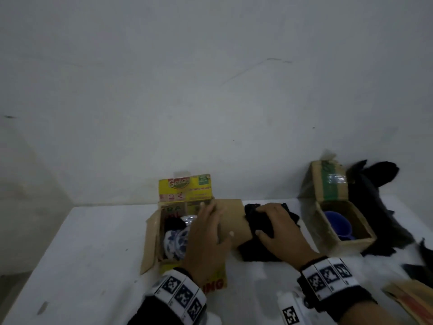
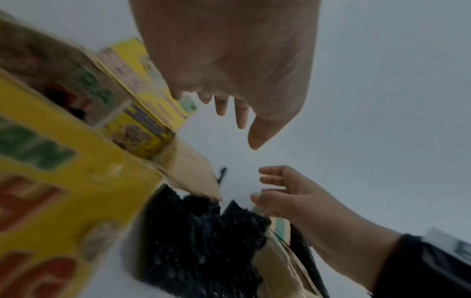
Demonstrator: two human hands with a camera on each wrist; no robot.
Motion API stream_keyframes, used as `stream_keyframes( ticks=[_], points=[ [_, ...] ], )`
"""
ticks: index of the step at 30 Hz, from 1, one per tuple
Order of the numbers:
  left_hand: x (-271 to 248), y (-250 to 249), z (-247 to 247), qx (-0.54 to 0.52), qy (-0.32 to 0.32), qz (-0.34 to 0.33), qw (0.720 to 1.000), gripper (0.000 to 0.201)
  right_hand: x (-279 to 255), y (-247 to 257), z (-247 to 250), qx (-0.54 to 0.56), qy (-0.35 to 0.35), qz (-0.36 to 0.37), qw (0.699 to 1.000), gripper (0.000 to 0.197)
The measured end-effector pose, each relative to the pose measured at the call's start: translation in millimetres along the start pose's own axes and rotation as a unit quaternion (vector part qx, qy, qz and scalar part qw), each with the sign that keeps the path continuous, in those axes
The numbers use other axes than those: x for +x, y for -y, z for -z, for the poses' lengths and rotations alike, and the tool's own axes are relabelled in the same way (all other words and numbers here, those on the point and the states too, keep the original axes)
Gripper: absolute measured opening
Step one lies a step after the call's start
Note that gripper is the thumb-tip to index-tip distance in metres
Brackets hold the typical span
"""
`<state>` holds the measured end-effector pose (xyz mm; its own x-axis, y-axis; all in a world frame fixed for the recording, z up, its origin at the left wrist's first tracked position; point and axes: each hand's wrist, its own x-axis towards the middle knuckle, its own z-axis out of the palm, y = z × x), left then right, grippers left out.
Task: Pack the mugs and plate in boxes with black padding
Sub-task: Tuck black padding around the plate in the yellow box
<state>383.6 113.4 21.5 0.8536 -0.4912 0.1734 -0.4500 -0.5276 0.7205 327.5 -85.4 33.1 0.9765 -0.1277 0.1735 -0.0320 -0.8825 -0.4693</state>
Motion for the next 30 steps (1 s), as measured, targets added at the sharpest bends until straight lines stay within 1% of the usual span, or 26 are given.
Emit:
stream_keyframes(
  ticks=[1,2,3,4,6,7,8,9,10,13,16,19,20,22,24,26,28,29,30],
  points=[
    [4.4,-11.6,-14.6,0.009,0.01,-0.033,0.999,0.069,-6.3,-14.4,5.1,-0.017,-0.036,-0.03,0.999,0.05],
    [8.4,-21.7,-28.9,0.017,0.024,-0.057,0.998,0.067,-10.3,-26.3,7.1,-0.04,-0.069,-0.053,0.995,0.056],
    [12.4,-32.0,-42.2,0.028,0.047,-0.066,0.996,0.063,-13.1,-37.5,7.9,-0.06,-0.093,-0.079,0.991,0.063],
    [15.8,-41.7,-54.4,0.044,0.075,-0.068,0.994,0.06,-14.9,-48.0,7.6,-0.071,-0.101,-0.107,0.987,0.069],
    [23.5,-54.9,-77.0,0.082,0.121,-0.065,0.987,0.061,-16.1,-63.1,4.8,-0.083,-0.109,-0.149,0.979,0.081],
    [28.2,-59.8,-86.5,0.099,0.138,-0.062,0.983,0.063,-15.7,-68.5,3.4,-0.081,-0.098,-0.18,0.975,0.085],
    [33.6,-63.3,-95.3,0.113,0.151,-0.058,0.98,0.065,-15.0,-72.7,2.7,-0.074,-0.069,-0.212,0.972,0.085],
    [39.0,-66.2,-102.6,0.126,0.161,-0.053,0.977,0.067,-13.6,-76.9,2.3,-0.068,-0.036,-0.234,0.969,0.082],
    [44.5,-68.2,-108.8,0.141,0.17,-0.047,0.974,0.069,-12.4,-81.0,1.9,-0.066,-0.019,-0.237,0.969,0.074],
    [58.7,-71.2,-121.0,0.189,0.183,-0.025,0.964,0.075,-7.4,-89.4,4.7,-0.072,0.016,-0.194,0.978,0.049],
    [68.1,-71.2,-129.1,0.208,0.187,-0.005,0.96,0.08,-1.4,-96.6,6.3,-0.014,0.018,-0.156,0.987,0.032],
    [72.5,-72.0,-131.9,0.215,0.168,0.005,0.962,0.076,5.9,-99.5,11.9,0.105,-0.003,-0.129,0.986,0.012],
    [73.4,-73.3,-130.7,0.217,0.153,0.0,0.964,0.073,7.6,-97.9,16.6,0.159,-0.015,-0.131,0.978,0.008],
    [75.3,-77.9,-126.3,0.195,0.123,-0.018,0.973,0.064,9.8,-91.4,30.6,0.266,-0.031,-0.146,0.952,0.006],
    [76.6,-85.9,-120.1,0.118,0.094,-0.032,0.988,0.053,11.9,-86.9,42.3,0.321,-0.051,-0.154,0.933,0.004],
    [77.9,-93.6,-111.6,0.038,0.046,-0.042,0.997,0.038,12.7,-79.6,52.5,0.383,-0.064,-0.159,0.908,0.009],
    [78.8,-100.4,-99.5,-0.014,0.0,-0.058,0.998,0.021,11.7,-68.5,58.2,0.435,-0.082,-0.153,0.884,0.022],
    [78.3,-104.4,-91.5,-0.041,-0.017,-0.054,0.998,0.012,10.0,-62.4,60.7,0.429,-0.092,-0.136,0.888,0.028],
    [77.8,-107.5,-83.4,-0.072,-0.03,-0.045,0.996,0.006,8.4,-56.7,63.0,0.401,-0.099,-0.116,0.904,0.032]
  ],
)
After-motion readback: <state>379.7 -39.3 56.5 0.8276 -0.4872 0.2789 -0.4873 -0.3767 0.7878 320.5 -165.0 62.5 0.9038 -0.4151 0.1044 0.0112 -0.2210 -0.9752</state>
